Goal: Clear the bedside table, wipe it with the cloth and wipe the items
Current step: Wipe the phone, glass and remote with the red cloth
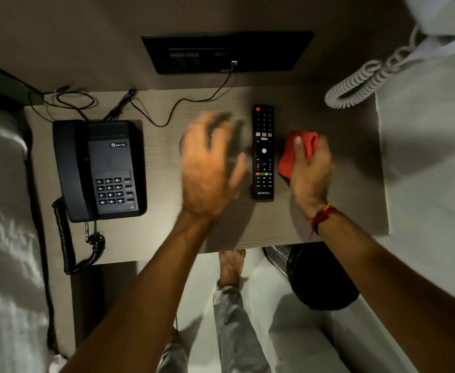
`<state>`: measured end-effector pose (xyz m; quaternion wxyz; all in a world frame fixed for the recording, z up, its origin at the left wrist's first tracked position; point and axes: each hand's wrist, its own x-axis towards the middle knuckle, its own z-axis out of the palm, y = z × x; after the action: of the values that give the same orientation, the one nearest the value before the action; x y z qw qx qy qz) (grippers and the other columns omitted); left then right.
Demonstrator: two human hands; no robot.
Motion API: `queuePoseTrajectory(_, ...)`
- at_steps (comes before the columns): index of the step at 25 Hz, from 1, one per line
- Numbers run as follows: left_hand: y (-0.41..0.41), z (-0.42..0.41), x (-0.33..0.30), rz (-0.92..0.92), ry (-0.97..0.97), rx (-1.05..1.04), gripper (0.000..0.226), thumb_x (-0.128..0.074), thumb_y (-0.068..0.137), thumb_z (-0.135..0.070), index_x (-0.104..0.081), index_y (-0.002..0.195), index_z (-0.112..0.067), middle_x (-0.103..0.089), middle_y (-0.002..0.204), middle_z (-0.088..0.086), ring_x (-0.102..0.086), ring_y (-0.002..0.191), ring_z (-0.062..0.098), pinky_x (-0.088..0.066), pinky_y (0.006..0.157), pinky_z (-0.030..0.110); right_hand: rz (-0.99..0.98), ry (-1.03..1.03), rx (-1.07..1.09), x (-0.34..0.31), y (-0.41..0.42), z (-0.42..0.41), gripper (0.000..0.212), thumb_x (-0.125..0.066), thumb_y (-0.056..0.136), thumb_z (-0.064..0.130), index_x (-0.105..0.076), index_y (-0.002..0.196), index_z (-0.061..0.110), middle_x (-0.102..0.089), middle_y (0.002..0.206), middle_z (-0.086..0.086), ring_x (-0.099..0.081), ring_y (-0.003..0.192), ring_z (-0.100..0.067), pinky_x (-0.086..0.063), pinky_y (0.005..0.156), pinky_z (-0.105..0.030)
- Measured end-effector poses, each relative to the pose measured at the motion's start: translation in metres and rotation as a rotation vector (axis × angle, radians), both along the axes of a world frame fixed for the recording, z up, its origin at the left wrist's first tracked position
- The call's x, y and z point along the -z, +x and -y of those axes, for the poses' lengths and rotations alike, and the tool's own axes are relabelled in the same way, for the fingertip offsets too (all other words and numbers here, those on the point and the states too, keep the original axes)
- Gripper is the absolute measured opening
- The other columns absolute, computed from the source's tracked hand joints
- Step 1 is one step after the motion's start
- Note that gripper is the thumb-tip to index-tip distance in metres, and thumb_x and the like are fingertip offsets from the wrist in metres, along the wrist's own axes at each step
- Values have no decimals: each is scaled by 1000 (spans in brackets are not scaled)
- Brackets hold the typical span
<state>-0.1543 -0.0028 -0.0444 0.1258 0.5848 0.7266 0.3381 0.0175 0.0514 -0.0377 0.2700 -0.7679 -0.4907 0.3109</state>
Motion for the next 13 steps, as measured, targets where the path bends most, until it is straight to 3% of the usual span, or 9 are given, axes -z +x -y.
queuePoseTrajectory(1, 18, -2, -4, -15, -7, 117, 49, -68, 89, -32, -53, 133, -18, -43, 141, 5, -46, 129, 20, -51, 107, 32, -22, -23, 4, 0, -5, -3, 35, -57, 101, 39, -63, 118, 9, -72, 109, -16, -68, 101, -35, -54, 89, -43)
queuePoseTrajectory(3, 50, -5, -3, 137, -258, 223, 45, -58, 97, -21, -51, 140, -12, -47, 139, 9, -48, 127, 24, -48, 108, 40, -69, -90, 23, 2, -11, -6, 34, -61, 99, 41, -66, 115, 11, -73, 103, -12, -68, 97, -31, -55, 86, -40)
queuePoseTrajectory(6, 74, -17, 11, 390, -567, -7, 50, -51, 103, -17, -42, 150, -3, -48, 146, 18, -43, 138, 32, -35, 119, 40, -124, -183, 36, 11, -13, -6, 27, -66, 95, 38, -70, 109, 15, -74, 95, -5, -68, 87, -23, -54, 80, -35)
queuePoseTrajectory(9, 81, -37, 20, 628, -583, -232, 38, -45, 108, -19, -56, 138, 0, -62, 133, 23, -55, 130, 38, -44, 111, 47, -274, -233, 44, 15, -10, -5, 10, -68, 95, 30, -71, 96, 21, -72, 85, 0, -70, 83, -23, -60, 80, -42)
queuePoseTrajectory(12, 86, -49, 22, 889, -590, -246, 38, -37, 112, -24, -61, 133, -3, -69, 127, 20, -65, 117, 35, -53, 101, 44, -344, -238, 56, 10, -6, -2, 16, -68, 95, 27, -74, 106, 17, -77, 96, -8, -74, 93, -28, -60, 91, -52)
queuePoseTrajectory(13, 88, -49, 20, 1016, -573, -242, 37, -36, 112, -23, -64, 127, -4, -71, 120, 18, -69, 105, 31, -57, 90, 41, -331, -238, 35, 6, -4, -1, 19, -67, 96, 27, -74, 110, 17, -77, 99, -10, -74, 95, -30, -59, 91, -54)
